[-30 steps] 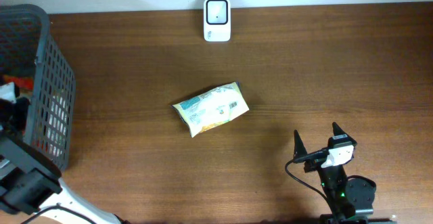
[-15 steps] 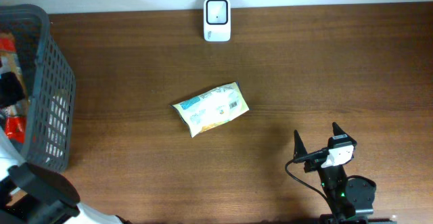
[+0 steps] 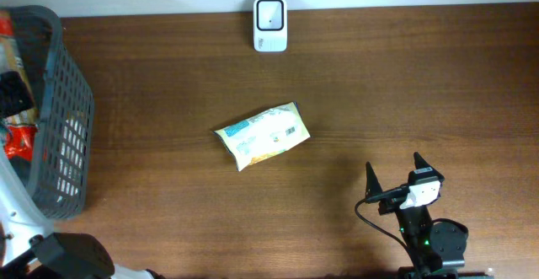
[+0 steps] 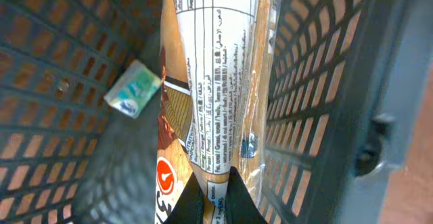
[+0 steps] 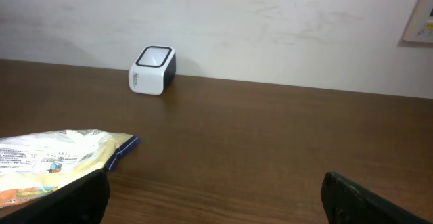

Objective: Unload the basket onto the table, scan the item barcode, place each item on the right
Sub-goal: 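Place the pasta pack with the left gripper onto the snack bag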

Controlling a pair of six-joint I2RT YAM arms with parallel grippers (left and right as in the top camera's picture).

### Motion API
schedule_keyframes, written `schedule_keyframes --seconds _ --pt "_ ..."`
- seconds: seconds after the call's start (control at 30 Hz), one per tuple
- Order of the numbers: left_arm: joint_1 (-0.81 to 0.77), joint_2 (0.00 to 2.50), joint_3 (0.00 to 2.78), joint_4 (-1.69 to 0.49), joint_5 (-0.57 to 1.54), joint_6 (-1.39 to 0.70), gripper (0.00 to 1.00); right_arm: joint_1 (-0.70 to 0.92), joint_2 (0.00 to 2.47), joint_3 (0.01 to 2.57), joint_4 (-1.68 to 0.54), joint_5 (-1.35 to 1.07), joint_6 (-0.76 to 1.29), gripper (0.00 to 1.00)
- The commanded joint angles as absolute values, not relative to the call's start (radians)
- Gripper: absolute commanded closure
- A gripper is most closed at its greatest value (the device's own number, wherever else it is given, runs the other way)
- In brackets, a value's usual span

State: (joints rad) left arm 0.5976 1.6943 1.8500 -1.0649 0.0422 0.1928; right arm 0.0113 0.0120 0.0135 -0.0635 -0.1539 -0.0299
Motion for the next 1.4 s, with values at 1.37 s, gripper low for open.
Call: schedule_keyframes --seconds 1.37 --pt "-0.575 1.764 1.317 -0.867 0.165 -0.146 1.00 0.020 0.006 0.006 -0.065 -0.146 -0.025 0.01"
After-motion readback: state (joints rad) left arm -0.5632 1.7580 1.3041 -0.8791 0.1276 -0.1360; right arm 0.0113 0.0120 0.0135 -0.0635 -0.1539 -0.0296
